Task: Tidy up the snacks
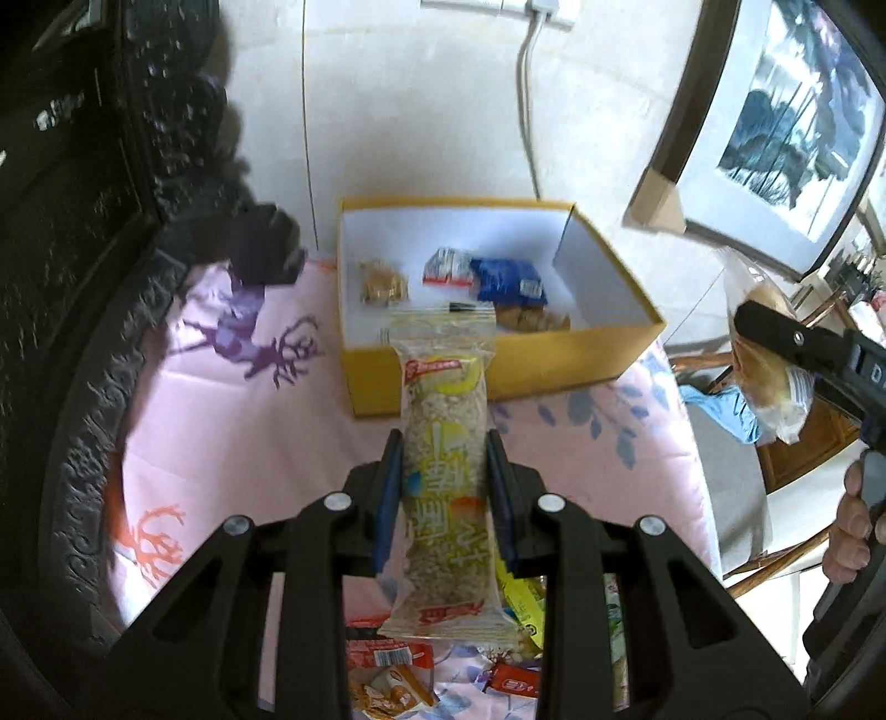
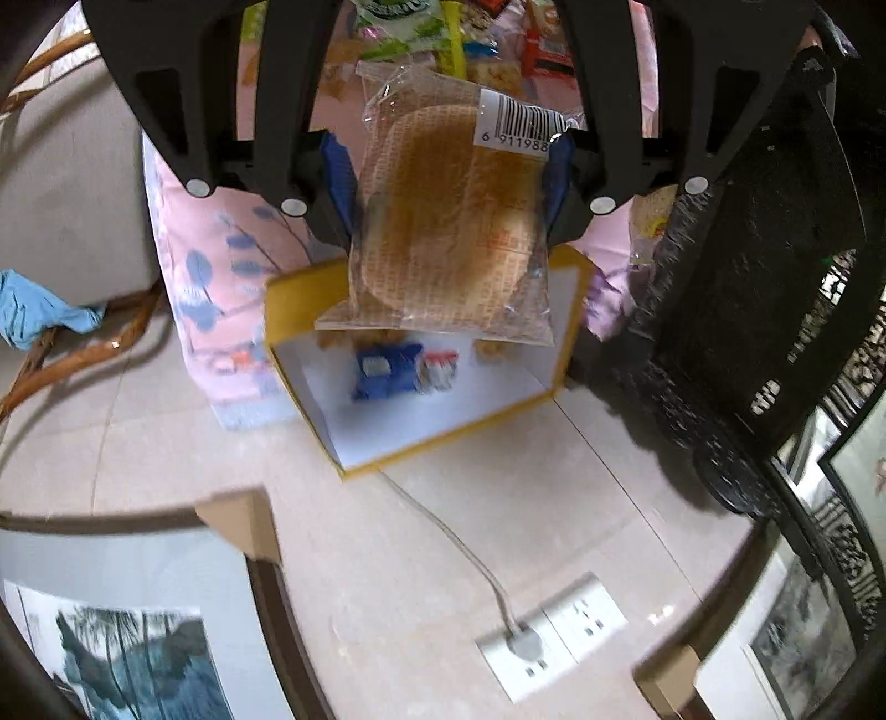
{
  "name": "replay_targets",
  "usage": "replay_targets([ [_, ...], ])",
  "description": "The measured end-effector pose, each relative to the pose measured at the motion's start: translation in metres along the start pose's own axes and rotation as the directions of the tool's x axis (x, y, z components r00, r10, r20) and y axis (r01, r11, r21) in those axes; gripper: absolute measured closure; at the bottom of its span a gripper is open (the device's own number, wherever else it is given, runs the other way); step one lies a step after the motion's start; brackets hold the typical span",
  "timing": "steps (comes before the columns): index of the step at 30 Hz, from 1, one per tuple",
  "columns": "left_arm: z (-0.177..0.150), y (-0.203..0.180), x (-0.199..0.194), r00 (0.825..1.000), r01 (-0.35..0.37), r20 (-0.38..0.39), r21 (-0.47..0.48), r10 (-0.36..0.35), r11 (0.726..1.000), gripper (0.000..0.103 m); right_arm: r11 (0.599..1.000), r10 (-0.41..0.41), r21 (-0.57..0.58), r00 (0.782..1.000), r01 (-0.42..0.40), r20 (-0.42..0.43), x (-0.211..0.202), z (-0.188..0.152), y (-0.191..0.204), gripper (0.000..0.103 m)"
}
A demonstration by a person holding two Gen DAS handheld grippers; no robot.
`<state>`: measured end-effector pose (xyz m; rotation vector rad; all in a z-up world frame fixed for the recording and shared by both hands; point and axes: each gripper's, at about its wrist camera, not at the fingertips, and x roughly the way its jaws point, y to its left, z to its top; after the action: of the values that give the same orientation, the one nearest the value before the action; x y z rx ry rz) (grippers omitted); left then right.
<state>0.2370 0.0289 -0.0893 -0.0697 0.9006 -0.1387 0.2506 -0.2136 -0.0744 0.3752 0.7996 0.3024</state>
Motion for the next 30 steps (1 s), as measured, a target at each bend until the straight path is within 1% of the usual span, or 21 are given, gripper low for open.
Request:
replay_targets([
  [2, 0.004, 0.004, -0.012, 0.999, 0.005, 0.042, -0.002, -0.005, 1.0, 0.075, 1.0, 0.025, -0.017, 0.999, -0.025, 0.029, -0.006, 0.007, 0.007, 0.048],
  [4, 0.007, 0.008, -0.018, 0.999, -0.011, 0.051, -0.013, 0.012, 1.0, 0.075, 0.999, 0.038, -0.035, 0.998, -0.037, 0.052, -0.011, 0.013, 0.015, 0.048],
  [9, 0.015, 0.015, -0.026, 0.998, -0.005, 0.07, -0.02, 0.006, 1.0, 0.075, 0.996, 0.074, -0.057, 0.994, -0.07, 0.075, -0.022, 0.017, 0.029, 0.048],
  [10, 0.015, 0.016, -0.028, 0.997, -0.003, 0.075, -0.021, 0.004, 1.0, 0.075, 0.996, 0.077, -0.055, 0.994, -0.073, 0.075, -0.022, 0.018, 0.03, 0.048],
  [12, 0.016, 0.018, -0.03, 0.996, 0.027, 0.081, -0.029, -0.025, 0.999, 0.075, 0.995, 0.092, -0.045, 0.994, -0.089, 0.067, -0.021, 0.017, 0.03, 0.048],
  [15, 0.014, 0.019, -0.032, 0.996, 0.04, 0.084, -0.032, -0.038, 0.999, 0.075, 0.996, 0.068, -0.055, 0.995, -0.064, 0.072, -0.023, 0.014, 0.034, 0.048],
  [18, 0.012, 0.018, -0.039, 0.996, 0.039, 0.086, -0.028, -0.037, 0.999, 0.074, 0.996, 0.081, -0.046, 0.995, -0.079, 0.061, -0.025, 0.012, 0.036, 0.048],
  [20, 0.012, 0.021, -0.046, 0.994, 0.05, 0.097, -0.034, -0.047, 0.998, 0.074, 0.995, 0.087, -0.05, 0.994, -0.084, 0.065, -0.028, 0.012, 0.038, 0.048],
  [21, 0.015, 0.022, -0.049, 0.994, 0.052, 0.102, -0.038, -0.047, 0.998, 0.074, 0.995, 0.088, -0.052, 0.994, -0.084, 0.067, -0.03, 0.013, 0.039, 0.048],
  [24, 0.027, 0.023, -0.051, 0.993, 0.024, 0.115, -0.043, -0.019, 0.999, 0.074, 0.995, 0.088, -0.056, 0.993, -0.083, 0.078, -0.03, 0.02, 0.04, 0.048],
  [26, 0.039, 0.025, -0.052, 0.992, 0.017, 0.124, -0.056, -0.01, 0.998, 0.075, 0.996, 0.074, -0.047, 0.995, -0.071, 0.073, -0.025, 0.028, 0.039, 0.048],
  [28, 0.053, 0.024, -0.052, 0.989, 0.01, 0.15, -0.05, -0.003, 0.999, 0.074, 0.996, 0.081, -0.051, 0.994, -0.078, 0.07, -0.02, 0.038, 0.04, 0.048],
  [30, 0.067, 0.021, -0.049, 0.989, 0.003, 0.146, -0.045, 0.004, 0.999, 0.074, 0.995, 0.072, -0.072, 0.994, -0.066, 0.086, -0.022, 0.045, 0.042, 0.048],
])
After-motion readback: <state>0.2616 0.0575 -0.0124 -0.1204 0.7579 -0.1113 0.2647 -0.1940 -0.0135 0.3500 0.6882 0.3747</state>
